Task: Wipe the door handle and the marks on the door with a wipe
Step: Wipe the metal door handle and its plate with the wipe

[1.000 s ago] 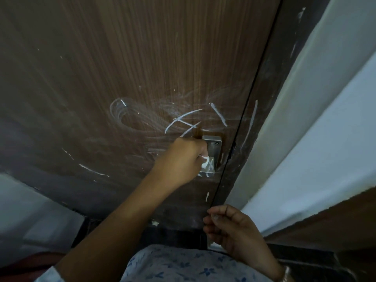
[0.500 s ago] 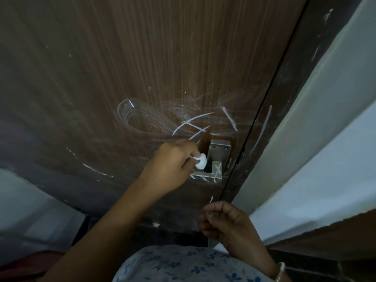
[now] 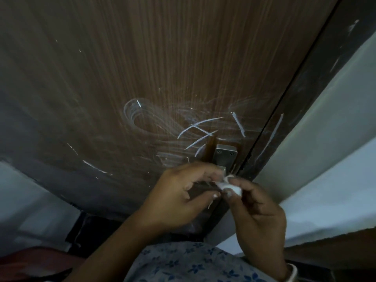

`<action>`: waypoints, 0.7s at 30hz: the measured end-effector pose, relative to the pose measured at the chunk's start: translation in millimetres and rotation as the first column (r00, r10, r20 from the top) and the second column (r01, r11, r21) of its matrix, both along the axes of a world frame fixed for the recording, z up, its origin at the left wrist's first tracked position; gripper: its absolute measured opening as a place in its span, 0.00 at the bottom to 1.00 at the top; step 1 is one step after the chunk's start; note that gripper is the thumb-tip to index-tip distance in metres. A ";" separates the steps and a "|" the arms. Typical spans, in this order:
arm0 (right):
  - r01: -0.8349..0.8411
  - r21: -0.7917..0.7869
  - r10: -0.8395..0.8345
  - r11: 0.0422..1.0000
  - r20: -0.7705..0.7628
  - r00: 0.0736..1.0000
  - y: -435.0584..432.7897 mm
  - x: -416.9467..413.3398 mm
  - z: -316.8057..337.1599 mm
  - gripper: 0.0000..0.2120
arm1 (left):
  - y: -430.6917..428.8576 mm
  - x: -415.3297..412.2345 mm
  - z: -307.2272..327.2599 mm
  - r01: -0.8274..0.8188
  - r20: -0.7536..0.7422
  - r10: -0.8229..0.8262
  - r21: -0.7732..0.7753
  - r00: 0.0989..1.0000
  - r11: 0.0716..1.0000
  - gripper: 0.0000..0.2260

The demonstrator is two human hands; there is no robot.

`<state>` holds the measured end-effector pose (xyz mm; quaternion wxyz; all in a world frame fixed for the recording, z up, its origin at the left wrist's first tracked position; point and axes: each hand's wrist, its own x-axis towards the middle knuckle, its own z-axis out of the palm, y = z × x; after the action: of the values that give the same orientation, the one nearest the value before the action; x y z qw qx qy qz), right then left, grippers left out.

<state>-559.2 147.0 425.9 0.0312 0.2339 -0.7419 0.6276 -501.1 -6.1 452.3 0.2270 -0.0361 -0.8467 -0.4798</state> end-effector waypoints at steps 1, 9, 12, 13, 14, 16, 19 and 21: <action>0.099 0.120 -0.072 0.988 -0.210 0.975 1.3 -3.7 -1.0 0.07 | -6.0 1.6 0.5 -0.048 -0.004 0.048 0.006 0.999 0.999 0.13; 0.323 0.358 -0.061 0.876 -0.582 0.811 -11.8 -20.2 -5.7 0.13 | -44.3 9.4 -22.1 -0.418 0.002 0.419 0.067 0.908 0.906 0.06; 0.355 0.484 0.023 0.800 -0.616 0.787 -16.2 -28.4 -5.8 0.15 | -46.7 10.9 -31.7 -0.409 0.032 0.408 0.085 0.912 0.909 0.06; 0.361 0.518 0.049 0.775 -0.620 0.783 -18.6 -29.2 -5.8 0.16 | -46.8 11.4 -34.0 -0.393 0.045 0.391 0.098 0.919 0.914 0.07; 0.367 0.535 0.074 0.761 -0.634 0.770 -21.2 -28.9 -5.4 0.16 | -47.1 12.0 -36.1 -0.377 0.054 0.373 0.108 0.926 0.920 0.07; 0.366 0.551 0.129 0.750 -0.664 0.736 -25.4 -27.3 -5.2 0.14 | -48.1 13.0 -39.4 -0.355 0.069 0.349 0.119 0.935 0.927 0.07; 0.321 0.578 0.186 0.750 -0.651 0.736 -29.3 -26.9 -3.4 0.20 | -50.1 14.5 -42.2 -0.349 0.076 0.341 0.143 0.937 0.926 0.07; 0.275 0.601 0.215 0.751 -0.616 0.757 -28.3 -28.1 1.0 0.21 | -51.3 15.1 -43.4 -0.345 0.083 0.336 0.164 0.938 0.924 0.07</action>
<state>-587.3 118.7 426.9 0.2134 0.4196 -0.8589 0.2015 -486.0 -57.4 408.9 0.2867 0.1444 -0.8001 -0.5067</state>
